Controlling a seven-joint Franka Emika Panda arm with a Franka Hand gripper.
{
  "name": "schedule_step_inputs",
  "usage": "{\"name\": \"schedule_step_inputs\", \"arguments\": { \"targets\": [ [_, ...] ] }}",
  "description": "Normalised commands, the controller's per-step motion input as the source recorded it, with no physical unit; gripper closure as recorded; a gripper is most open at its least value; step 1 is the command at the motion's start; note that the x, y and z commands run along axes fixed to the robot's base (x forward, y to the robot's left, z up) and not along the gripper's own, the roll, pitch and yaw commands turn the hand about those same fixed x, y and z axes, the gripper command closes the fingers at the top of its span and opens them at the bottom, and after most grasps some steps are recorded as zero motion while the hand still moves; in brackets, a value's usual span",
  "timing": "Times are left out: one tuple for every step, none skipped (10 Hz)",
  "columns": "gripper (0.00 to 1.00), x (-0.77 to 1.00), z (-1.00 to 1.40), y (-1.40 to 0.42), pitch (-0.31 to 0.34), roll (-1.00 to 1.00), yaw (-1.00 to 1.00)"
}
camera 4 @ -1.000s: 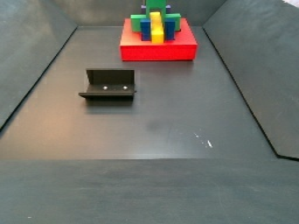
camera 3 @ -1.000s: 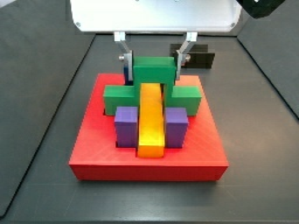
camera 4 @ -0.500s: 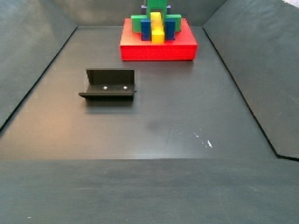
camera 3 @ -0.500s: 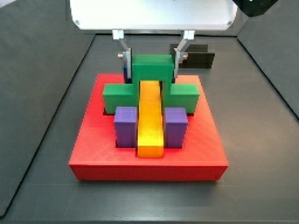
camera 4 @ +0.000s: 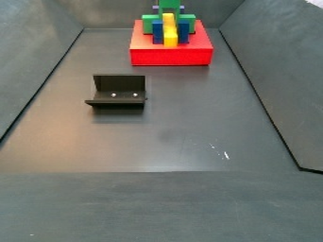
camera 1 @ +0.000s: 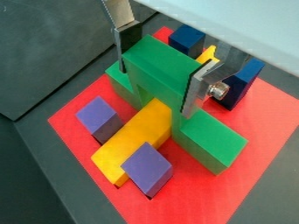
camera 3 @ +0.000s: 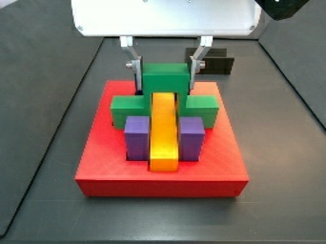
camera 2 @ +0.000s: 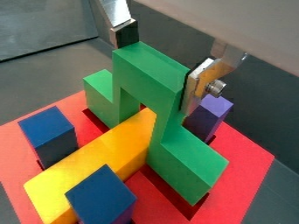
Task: Pick up the green object. Move up. Place the green object on the fixture. Regrasp the green object. Move to above the board. Insert the green object.
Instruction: Insert the green object.
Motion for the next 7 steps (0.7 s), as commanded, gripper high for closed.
{"name": "schedule_step_inputs", "arguments": {
  "targets": [
    [1.0, 0.0, 0.0, 0.15, 0.0, 0.0, 0.0],
    [1.0, -0.08, 0.0, 0.18, 0.0, -0.02, -0.04],
    [1.0, -0.2, 0.0, 0.09, 0.0, -0.01, -0.04],
    [1.0, -0.2, 0.0, 0.01, -0.004, -0.01, -0.06],
    [1.0, -0.23, 0.0, 0.0, -0.019, 0.0, -0.04],
    [1.0, -0.21, 0.0, 0.0, -0.027, 0.0, -0.01],
    [1.0, 0.0, -0.03, -0.08, -0.006, 0.04, 0.0]
  ]
}}
